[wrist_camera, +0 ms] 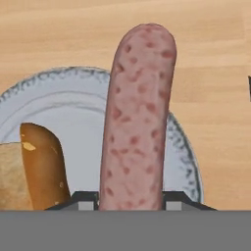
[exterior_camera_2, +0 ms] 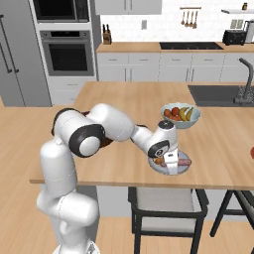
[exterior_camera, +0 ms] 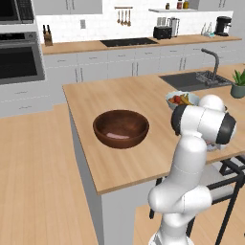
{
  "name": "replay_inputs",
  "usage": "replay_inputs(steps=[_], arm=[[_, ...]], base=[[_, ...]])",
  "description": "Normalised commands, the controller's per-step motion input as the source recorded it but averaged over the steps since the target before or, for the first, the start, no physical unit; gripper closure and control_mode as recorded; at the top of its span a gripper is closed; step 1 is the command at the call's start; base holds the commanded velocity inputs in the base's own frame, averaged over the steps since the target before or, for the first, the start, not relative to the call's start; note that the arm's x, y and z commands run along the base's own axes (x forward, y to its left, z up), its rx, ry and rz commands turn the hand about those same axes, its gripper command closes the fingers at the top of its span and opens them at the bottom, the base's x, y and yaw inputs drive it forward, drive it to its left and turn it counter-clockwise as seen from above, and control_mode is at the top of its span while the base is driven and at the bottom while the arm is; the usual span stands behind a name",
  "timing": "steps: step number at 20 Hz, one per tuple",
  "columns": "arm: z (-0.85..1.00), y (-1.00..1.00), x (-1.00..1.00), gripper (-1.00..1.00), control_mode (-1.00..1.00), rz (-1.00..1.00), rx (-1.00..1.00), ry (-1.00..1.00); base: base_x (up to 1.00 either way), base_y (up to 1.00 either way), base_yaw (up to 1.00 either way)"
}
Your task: Place one bun and one sausage from the bowl on each plate.
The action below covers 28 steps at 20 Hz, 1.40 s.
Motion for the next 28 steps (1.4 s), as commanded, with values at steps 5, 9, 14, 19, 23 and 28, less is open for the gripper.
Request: replay_inputs(steps=[5,9,14,19,23,28], arm=[[0.0,0.24,0.03,-1.0,-1.0,0.06,-0.07,-0.02],[0.0,0.12,-0.01,-1.0,-1.0,0.0,0.0,0.0],[0.4,0.08,-0.05,-1.0,-1.0,0.0,0.0,-0.06],[1.0,0.0,-0.41,-1.0,-1.0,0.0,0.0,-0.16],[1.0,0.42,-0.6,-1.0,-1.0,0.19,0.0,-0.28],[0.95,1.0,-0.03,-1.0,-1.0,0.5,-0.04,-0.07]], base=[[0.0,0.0,0.0],[0.0,0.0,0.0],[0.0,0.0,0.0],[0.0,0.0,0.0],[0.0,0.0,0.0],[0.0,0.0,0.0]])
